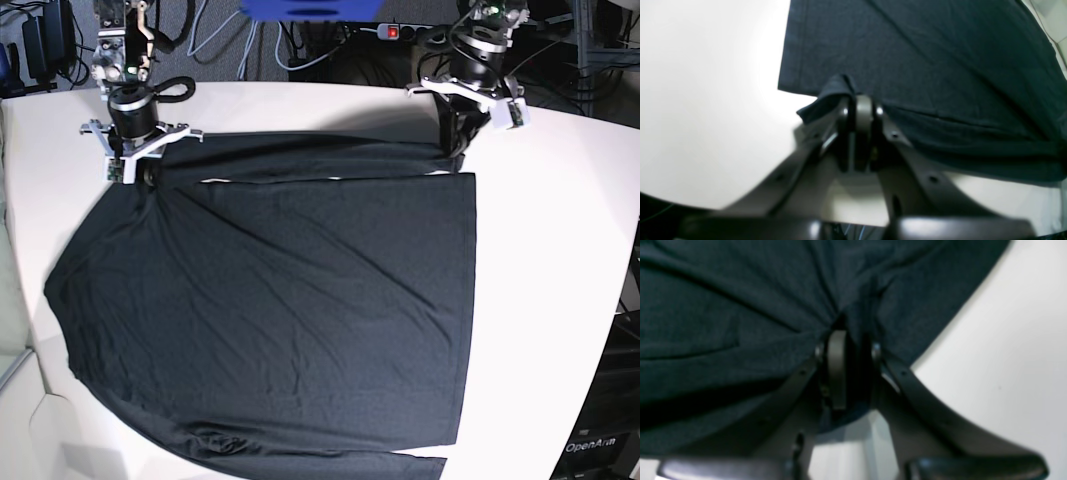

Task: Fold the T-shirt properly

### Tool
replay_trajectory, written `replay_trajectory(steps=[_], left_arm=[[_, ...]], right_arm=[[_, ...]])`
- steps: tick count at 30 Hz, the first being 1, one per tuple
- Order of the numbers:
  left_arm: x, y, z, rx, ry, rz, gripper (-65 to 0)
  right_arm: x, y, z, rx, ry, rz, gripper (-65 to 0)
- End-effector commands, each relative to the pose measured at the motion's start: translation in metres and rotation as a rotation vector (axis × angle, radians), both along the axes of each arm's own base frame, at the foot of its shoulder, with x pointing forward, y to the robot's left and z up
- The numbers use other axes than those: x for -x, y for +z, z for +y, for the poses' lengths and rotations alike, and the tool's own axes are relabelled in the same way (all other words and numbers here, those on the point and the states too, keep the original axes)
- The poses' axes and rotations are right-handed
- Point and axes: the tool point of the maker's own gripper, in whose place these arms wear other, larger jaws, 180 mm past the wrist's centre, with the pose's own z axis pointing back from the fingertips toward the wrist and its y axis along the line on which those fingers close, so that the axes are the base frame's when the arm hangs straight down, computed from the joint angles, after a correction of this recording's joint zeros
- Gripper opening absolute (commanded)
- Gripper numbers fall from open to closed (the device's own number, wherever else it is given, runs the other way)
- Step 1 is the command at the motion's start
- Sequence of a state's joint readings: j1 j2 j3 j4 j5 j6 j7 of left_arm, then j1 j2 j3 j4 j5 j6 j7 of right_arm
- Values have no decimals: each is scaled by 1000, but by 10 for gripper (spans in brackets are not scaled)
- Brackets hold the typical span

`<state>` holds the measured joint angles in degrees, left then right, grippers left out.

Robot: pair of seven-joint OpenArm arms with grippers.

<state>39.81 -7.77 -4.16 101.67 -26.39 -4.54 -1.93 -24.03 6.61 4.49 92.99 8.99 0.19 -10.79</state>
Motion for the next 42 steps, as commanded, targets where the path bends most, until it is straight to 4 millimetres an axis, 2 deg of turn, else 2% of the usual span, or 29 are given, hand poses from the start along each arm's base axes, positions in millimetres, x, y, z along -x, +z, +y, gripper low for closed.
replay_trajectory(steps=[1,25,29,31,35,37,42], left_arm=[[1,8,1,-3,-3,-31,-650],[18,-4,1,-7,-5,22,-650],[18,-4,1,-7,-5,22,-650],[18,-4,1,-7,-5,22,-650],[18,-4,2,-8,-4,22,-650],[18,-4,2,-9,-3,22,-650],[17,-4,4,-20,-18,21,-650]], right_arm=[[-7,12,-3,12,0,-47,-536],[-6,11,-3,12,-3,-43,-531],[-4,10,-3,9,-4,-38,-451],[-4,9,-1,1,-8,-38,-383],[0,10,-13,-4,-69,-43,-259],[2,13,-20,-5,-104,-53,-233],[9,18,-29,12,-128,-91,-232]])
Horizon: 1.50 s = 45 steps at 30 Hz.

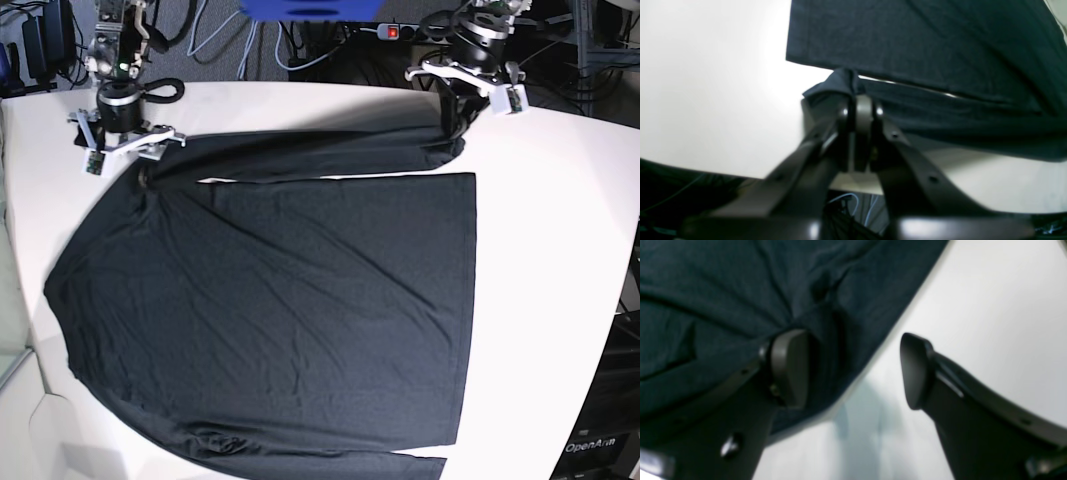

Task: Fold the T-shirt properly

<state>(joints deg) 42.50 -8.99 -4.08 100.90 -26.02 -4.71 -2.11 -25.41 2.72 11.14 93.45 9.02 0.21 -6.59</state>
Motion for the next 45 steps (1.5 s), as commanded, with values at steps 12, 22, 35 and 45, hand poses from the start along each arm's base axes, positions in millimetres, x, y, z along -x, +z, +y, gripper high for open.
replay_trajectory(steps=[12,22,35,45], left_arm=[[1,6,1,0,-1,-25,-650],[6,-4,3,-3,3,3,-650],[5,-4,2,1,5,1,-650],[4,-4,-10,20,-21,-2,-650]], right_arm=[[15,36,5,52,11,-195,-232],[16,32,12,39,25,-183,-227],[8,27,29,8,59,-183,-231],[-5,13,32,-25,48,-108,-232]])
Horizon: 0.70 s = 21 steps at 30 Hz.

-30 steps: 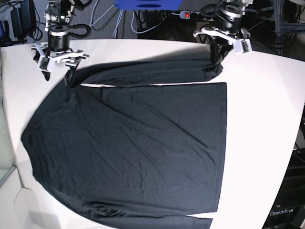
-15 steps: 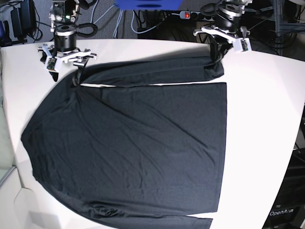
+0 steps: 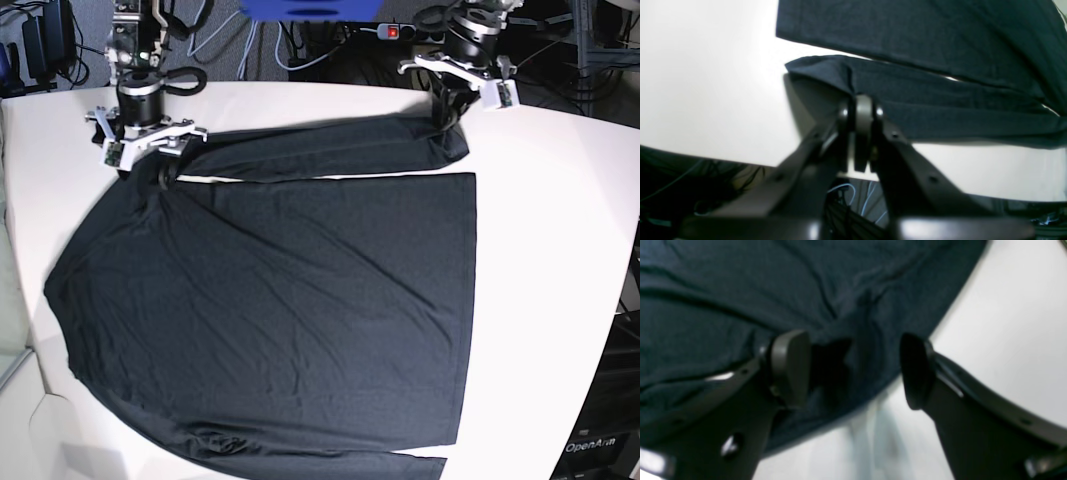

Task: Fold the T-shirt properly

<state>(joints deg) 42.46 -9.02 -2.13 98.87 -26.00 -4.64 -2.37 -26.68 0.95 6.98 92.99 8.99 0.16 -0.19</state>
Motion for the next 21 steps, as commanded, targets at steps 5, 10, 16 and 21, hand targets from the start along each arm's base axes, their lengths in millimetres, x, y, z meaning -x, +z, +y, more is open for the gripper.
replay_trajectory(steps=[5,10,16,21], left_arm=[[-7,10,0,3,-3,-44,-650],[-7,10,0,3,-3,-44,-650],[-7,10,0,4,-4,-43,-650],[-7,10,-1,5,-3,-44,-650]], right_arm=[[-6,16,-1,13,4,-53,-232],[-8,23,0,16,6,-69,-232],[-10,26,0,17,9,-77,-232],[-13,24,4,7,12,-75,-232]])
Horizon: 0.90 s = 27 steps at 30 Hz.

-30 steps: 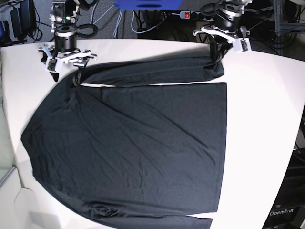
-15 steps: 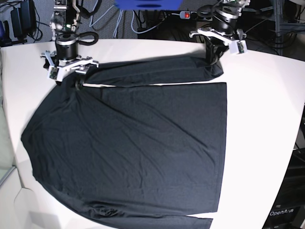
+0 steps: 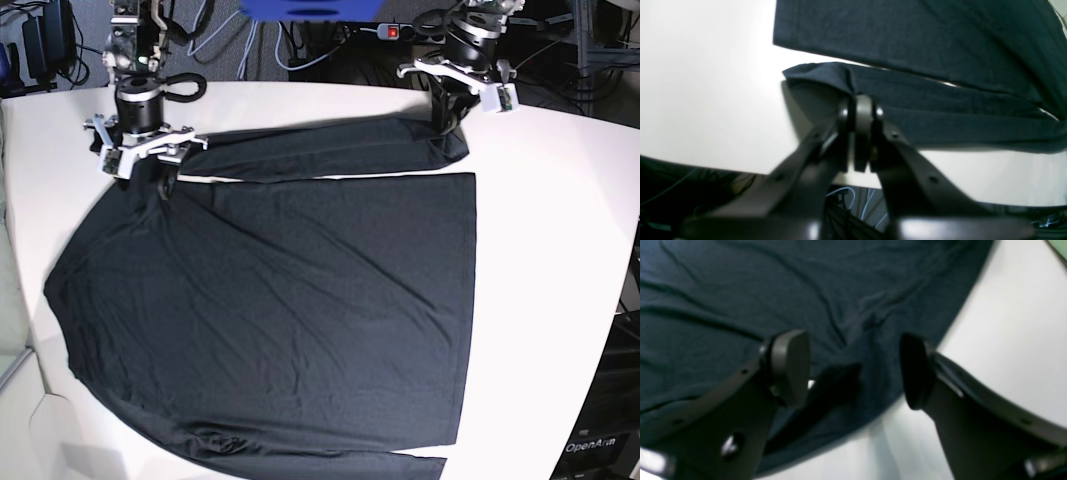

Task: Fold the T-shirt properly

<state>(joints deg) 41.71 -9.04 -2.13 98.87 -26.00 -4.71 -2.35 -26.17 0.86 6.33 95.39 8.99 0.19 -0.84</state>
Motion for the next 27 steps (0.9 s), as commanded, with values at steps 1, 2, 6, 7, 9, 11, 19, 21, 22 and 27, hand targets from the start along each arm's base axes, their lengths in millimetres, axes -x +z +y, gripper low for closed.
replay_trajectory(steps=[1,2,6,7,9,11,19,21,22,27], left_arm=[[-2,8,0,4,-2,-31,-650],[-2,8,0,4,-2,-31,-650],[-2,8,0,4,-2,-31,-650],[-2,8,0,4,-2,-31,-650],[-2,8,0,4,-2,-31,-650],[-2,8,0,4,-2,-31,-650],[-2,8,0,4,-2,-31,-650],[-2,8,0,4,-2,-31,-650],[-2,8,0,4,-2,-31,-650],[-2,8,0,4,-2,-31,-650]], right_arm=[[-4,9,-1,10,-3,-37,-232],[-7,11,-1,11,-2,-44,-232],[-9,3,-1,5,-3,-22,-232],[-8,-1,-1,3,-4,-10,-232],[-6,-3,-1,10,-1,1,-233],[-6,-3,-2,15,-2,2,-235],[-6,-3,-2,20,-1,2,-365],[-6,-3,-2,20,-1,2,-406],[-6,-3,-2,20,-1,2,-431],[-6,-3,-3,20,-2,2,-552]])
